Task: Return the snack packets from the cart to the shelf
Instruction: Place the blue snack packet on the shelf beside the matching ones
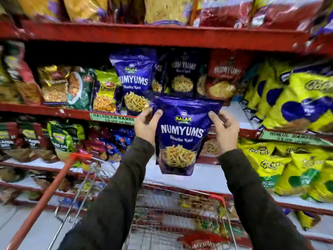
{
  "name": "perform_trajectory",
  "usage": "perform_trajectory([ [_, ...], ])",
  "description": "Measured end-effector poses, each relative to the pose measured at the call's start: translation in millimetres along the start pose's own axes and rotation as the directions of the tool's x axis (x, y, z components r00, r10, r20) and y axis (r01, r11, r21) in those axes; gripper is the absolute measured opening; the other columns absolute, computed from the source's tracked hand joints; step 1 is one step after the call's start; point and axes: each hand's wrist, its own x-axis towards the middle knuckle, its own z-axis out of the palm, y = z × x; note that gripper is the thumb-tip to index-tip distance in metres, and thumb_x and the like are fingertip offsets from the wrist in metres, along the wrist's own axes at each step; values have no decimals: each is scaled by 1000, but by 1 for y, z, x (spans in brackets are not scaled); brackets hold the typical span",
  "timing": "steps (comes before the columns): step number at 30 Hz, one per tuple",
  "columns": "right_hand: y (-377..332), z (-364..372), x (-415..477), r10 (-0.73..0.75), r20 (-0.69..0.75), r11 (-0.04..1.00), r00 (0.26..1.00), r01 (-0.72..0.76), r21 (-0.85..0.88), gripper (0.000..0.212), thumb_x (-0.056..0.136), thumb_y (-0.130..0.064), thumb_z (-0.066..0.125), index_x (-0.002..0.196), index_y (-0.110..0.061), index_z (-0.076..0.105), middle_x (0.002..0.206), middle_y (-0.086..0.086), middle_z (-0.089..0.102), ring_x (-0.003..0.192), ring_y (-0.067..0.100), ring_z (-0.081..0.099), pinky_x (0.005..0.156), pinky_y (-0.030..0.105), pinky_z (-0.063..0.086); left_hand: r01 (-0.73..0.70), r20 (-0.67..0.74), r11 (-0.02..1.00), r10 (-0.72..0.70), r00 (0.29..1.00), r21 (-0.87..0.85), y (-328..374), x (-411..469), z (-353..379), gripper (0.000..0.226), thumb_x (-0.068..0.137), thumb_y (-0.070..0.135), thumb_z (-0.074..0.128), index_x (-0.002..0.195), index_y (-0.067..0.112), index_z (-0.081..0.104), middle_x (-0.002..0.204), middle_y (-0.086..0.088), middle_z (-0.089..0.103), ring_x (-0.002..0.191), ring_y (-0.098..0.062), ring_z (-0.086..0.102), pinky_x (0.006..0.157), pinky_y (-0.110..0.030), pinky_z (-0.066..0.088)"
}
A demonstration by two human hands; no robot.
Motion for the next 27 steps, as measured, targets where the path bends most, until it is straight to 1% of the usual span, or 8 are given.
perform_trajectory([
  [6, -36, 24, 91, 4, -20, 998, 1000, -3, 58, 9, 84, -18, 70, 83, -17, 61, 73, -1, 62, 60, 10, 53, 51, 24, 48, 52, -60, 988, -61, 996, -146, 40, 65, 65, 19, 83, 20, 71, 65, 20, 65, 72, 3, 61, 72, -9, 55, 77, -27, 43],
  [10, -37, 34, 145, -41, -88, 999, 995, 42, 16, 14, 78, -21, 75, 76, -21, 61, 75, -2, 63, 71, 11, 56, 77, 36, 47, 94, -97, 979, -112, 989, -179, 46, 105, 94, 19, 79, 27, 75, 86, 10, 69, 88, -3, 64, 92, -15, 55, 90, -27, 41],
  [14, -44, 45, 182, -27, -75, 1000, 997, 28, 8, 16, 81, -23, 72, 90, -12, 66, 83, 6, 64, 75, 14, 57, 73, 30, 48, 75, -108, 992, -86, 990, -104, 51, 135, 117, 50, 83, 34, 70, 117, -3, 64, 122, -16, 67, 117, -26, 60, 108, -35, 43],
  [16, -46, 51, 199, -57, -107, 998, 993, 59, 20, 23, 82, -18, 71, 98, -2, 66, 94, 10, 65, 82, 15, 58, 81, 28, 48, 79, -111, 987, -94, 989, -140, 49, 153, 126, 49, 87, 28, 67, 123, -3, 59, 126, -13, 64, 115, -20, 59, 101, -25, 45],
  [18, -43, 57, 211, -40, -146, 999, 988, 44, 28, 10, 82, -13, 71, 84, -13, 61, 100, 10, 63, 88, 17, 57, 91, 32, 45, 86, -120, 976, -112, 987, -199, 47, 165, 133, 42, 89, 19, 65, 121, -6, 59, 118, -10, 63, 102, -13, 52, 82, -9, 43],
  [21, -24, 64, 229, -15, -128, 999, 992, 20, 36, 22, 83, -4, 67, 72, -18, 55, 90, 5, 63, 87, 21, 56, 92, 43, 46, 82, -146, 976, -113, 983, -202, 31, 184, 141, 34, 89, 10, 63, 116, -11, 60, 110, -11, 62, 97, -15, 48, 67, 0, 41],
  [25, 18, 62, 250, 74, -96, 997, 993, -77, -26, 16, 80, -17, 69, 68, -15, 58, 77, 1, 61, 87, 27, 56, 92, 63, 50, 132, -171, 977, -161, 972, -169, 15, 196, 143, 37, 89, 15, 64, 117, -8, 60, 129, -23, 61, 102, -13, 48, 83, -15, 36],
  [27, 26, 64, 247, 55, -62, 998, 997, -58, -40, 14, 77, -34, 72, 77, -22, 66, 87, 4, 68, 88, 26, 59, 89, 55, 51, 142, -163, 981, -163, 973, -132, 12, 195, 142, 44, 89, 22, 64, 124, -4, 57, 136, -19, 57, 114, -15, 51, 91, -15, 36],
])
